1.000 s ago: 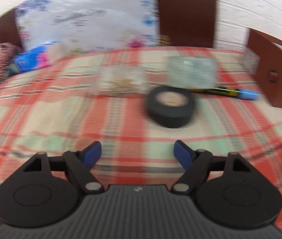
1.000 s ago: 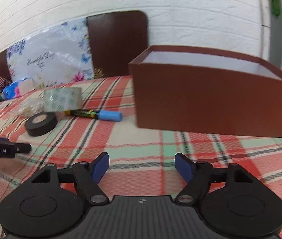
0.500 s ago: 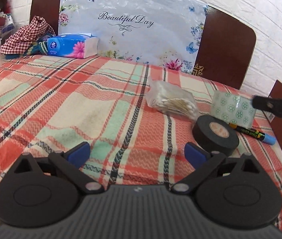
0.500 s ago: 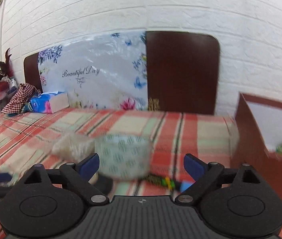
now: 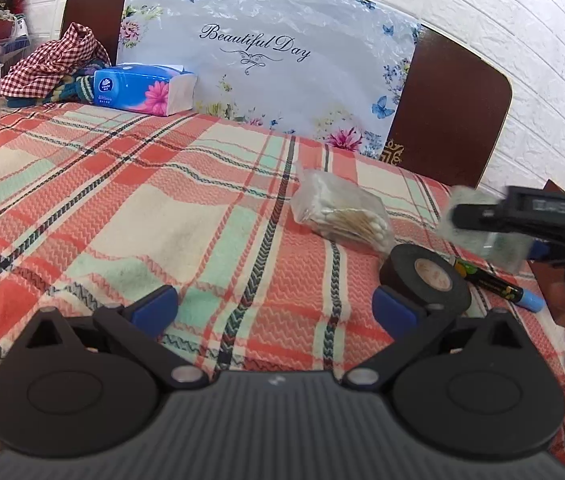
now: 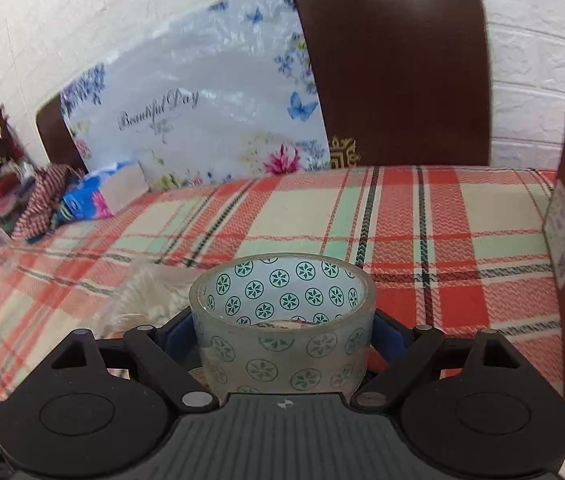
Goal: Organize objects
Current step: 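Grasp the clear tape roll by its rim with the right gripper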
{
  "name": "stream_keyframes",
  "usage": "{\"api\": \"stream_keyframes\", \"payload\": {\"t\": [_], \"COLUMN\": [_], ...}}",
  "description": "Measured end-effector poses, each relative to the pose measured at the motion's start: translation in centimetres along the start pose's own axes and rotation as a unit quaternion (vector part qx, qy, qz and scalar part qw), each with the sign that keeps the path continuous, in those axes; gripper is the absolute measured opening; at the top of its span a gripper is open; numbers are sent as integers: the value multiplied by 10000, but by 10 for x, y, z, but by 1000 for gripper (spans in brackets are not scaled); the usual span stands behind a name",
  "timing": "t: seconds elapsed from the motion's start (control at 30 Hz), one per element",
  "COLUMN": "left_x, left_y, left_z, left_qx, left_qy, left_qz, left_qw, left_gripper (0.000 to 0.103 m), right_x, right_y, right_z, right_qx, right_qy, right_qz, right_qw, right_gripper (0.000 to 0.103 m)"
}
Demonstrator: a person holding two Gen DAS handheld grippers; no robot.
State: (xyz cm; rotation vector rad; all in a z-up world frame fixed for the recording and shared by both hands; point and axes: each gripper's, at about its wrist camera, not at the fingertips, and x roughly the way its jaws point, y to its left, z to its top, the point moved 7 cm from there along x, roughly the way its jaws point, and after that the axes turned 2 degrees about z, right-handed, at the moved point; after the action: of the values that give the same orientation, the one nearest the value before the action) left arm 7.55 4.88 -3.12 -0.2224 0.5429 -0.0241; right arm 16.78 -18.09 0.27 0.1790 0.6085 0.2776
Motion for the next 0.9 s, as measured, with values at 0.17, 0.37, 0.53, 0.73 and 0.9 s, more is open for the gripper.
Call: {"api": "stream_keyframes", "payload": {"t": [0.17,0.37,0.53,0.73,0.9], "left_x": [1,1,5,-17,-40], "left_y": [-1,-4,-17,-37,-81], "left_z": [0,-1,-6,-20,-17], "left_qx": [61,191,724,882,293], "left_qy": [13,59,297,628,1300], "left_qz": [39,133,481,252,-988], "left_qw": [10000,9997,9958,9938,9861], "left_gripper": [103,103,103,103,97], "right_x": [-74,-140,-162,-164,-170], "right_y": [-5,-30,-52,-53,-56], "right_z": [-28,-107,-131,-136,-137], "right_qx": [-205,-788,-442,-485,-398], "right_qy": [-437,-9,92,87,14], "right_qz": [-167,-931,-1008,-1025,-918], "right_qw": [9987,9925,9939,9935,9950], "right_gripper": [88,89,95,95,96]}}
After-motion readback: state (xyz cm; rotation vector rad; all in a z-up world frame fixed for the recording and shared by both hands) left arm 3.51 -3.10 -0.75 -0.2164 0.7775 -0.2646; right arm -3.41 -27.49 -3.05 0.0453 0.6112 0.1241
